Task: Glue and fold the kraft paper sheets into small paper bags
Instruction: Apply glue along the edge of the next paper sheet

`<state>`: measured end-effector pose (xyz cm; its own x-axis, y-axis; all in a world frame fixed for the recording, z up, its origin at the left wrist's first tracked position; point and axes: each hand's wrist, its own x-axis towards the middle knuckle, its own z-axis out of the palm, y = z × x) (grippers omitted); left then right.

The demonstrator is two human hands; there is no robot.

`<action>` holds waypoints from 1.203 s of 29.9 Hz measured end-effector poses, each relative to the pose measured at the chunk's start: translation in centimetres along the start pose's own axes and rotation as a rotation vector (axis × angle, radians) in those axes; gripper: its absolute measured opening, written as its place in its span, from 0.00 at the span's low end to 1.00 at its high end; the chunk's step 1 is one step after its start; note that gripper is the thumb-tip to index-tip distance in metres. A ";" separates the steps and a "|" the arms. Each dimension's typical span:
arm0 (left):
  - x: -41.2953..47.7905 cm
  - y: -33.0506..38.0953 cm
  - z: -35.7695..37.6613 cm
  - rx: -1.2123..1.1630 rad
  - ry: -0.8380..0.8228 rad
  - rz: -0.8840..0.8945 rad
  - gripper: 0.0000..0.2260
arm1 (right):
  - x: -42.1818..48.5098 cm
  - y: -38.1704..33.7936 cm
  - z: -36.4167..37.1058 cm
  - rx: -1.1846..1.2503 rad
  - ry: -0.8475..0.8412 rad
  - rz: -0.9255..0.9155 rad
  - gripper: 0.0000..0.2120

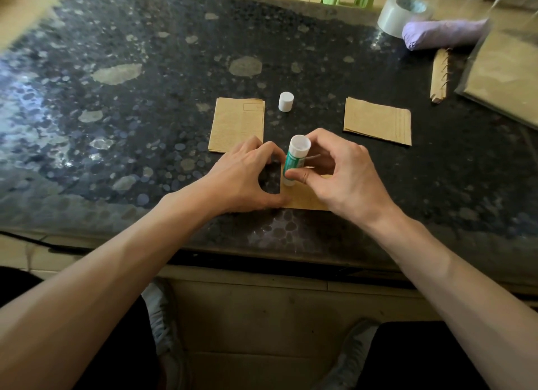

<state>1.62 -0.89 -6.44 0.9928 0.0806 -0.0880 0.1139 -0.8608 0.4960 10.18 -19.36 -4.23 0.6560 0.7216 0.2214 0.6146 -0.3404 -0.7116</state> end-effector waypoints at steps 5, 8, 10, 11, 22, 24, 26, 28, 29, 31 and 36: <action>0.0 0.1 0.0 -0.004 0.006 0.001 0.32 | 0.3 -0.1 0.3 -0.015 -0.011 -0.005 0.15; 0.0 0.1 0.0 -0.005 0.009 0.001 0.33 | 0.4 0.0 0.3 -0.026 -0.001 -0.007 0.15; 0.0 0.1 -0.1 -0.003 0.003 -0.001 0.34 | 0.6 0.1 0.4 -0.034 0.001 -0.008 0.15; 0.0 0.1 -0.1 -0.004 0.000 -0.002 0.34 | 0.7 0.1 0.4 -0.038 0.003 -0.010 0.15; 0.0 0.3 0.0 0.028 -0.005 -0.032 0.35 | 1.8 0.8 0.8 -0.032 0.043 -0.031 0.15; 0.1 0.3 0.0 0.033 -0.006 -0.037 0.36 | 1.9 0.9 0.9 -0.032 0.045 -0.031 0.15; 0.1 0.4 0.0 0.035 -0.002 -0.042 0.36 | 2.1 0.9 0.9 -0.040 0.050 -0.033 0.15; 0.0 0.4 0.0 0.032 0.005 -0.044 0.37 | 2.2 0.9 1.0 -0.045 0.056 -0.036 0.15; 0.0 0.4 0.0 0.028 0.007 -0.044 0.37 | 2.3 0.9 1.0 -0.048 0.061 -0.038 0.15; 0.0 0.4 0.0 0.018 0.006 -0.044 0.37 | 2.3 0.9 1.1 -0.051 0.070 -0.043 0.15; -0.1 0.4 -0.1 0.013 0.003 -0.041 0.36 | 2.4 1.1 1.1 -0.051 0.091 -0.066 0.14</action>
<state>1.61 -1.20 -6.13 0.9875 0.1170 -0.1054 0.1536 -0.8631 0.4811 11.92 -17.33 -5.20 0.6490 0.6867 0.3275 0.6775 -0.3258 -0.6594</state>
